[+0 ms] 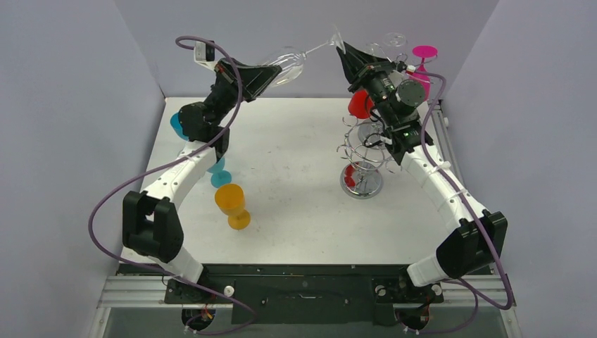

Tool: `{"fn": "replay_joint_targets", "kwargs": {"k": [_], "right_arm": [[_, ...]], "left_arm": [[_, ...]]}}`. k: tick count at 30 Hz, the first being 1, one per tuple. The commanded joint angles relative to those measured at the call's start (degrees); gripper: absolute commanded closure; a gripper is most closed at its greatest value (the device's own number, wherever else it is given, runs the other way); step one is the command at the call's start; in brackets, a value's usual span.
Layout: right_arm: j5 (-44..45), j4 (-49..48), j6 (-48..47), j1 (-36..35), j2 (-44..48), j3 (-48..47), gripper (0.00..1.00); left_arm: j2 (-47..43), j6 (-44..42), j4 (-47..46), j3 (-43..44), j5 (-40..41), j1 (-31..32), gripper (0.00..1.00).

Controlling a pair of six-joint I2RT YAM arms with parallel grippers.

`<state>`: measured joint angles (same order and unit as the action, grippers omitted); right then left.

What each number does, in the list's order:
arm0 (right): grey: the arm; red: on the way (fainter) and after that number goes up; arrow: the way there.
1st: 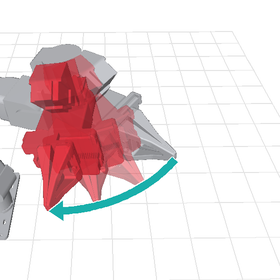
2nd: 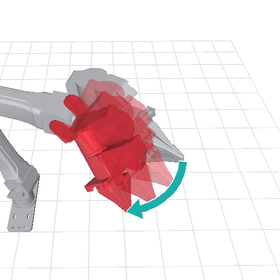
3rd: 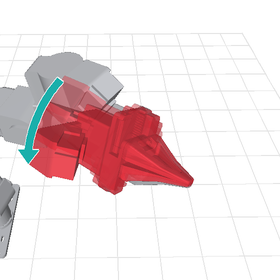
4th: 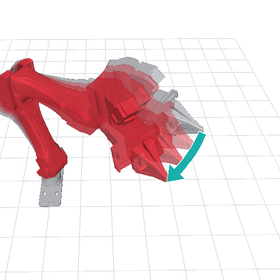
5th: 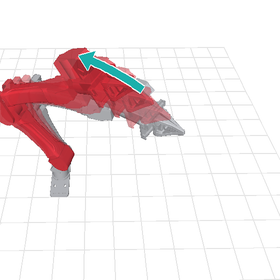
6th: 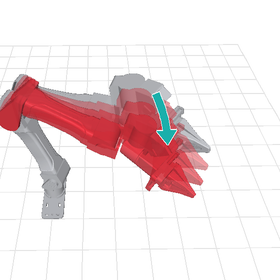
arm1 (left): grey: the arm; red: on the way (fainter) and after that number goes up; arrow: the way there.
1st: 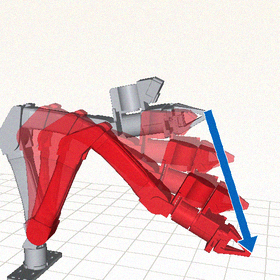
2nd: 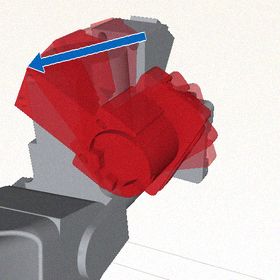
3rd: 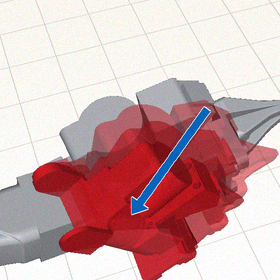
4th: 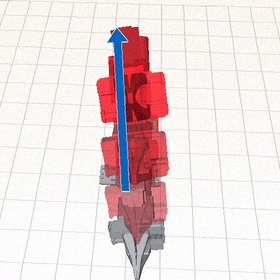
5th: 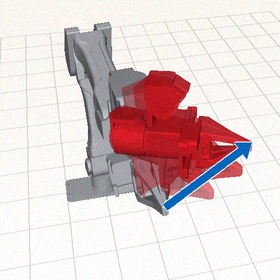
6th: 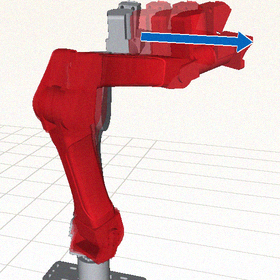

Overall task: Take the wine glass off the wine glass rack
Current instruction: Place the wine glass at the center of the board.

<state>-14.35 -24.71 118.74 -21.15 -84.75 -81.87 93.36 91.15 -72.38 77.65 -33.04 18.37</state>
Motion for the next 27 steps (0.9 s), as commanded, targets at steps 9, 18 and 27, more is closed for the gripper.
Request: {"fn": "replay_joint_targets", "kwargs": {"k": [9,18,27], "right_arm": [[-0.38,19.89,-27.56,2.42,8.97,-2.36,0.65],[-1.46,29.72,-39.77,3.65,9.4,-4.08,0.27],[-0.8,46.35,-56.13,3.51,8.51,-12.17,0.23]], "left_arm": [[-18.57,-30.08,59.61,8.14,2.18,-1.66,1.0],[-22.93,-50.47,102.52,25.04,16.66,-1.93,1.0],[-22.87,-60.17,132.51,35.51,40.69,-3.9,1.0]]}}
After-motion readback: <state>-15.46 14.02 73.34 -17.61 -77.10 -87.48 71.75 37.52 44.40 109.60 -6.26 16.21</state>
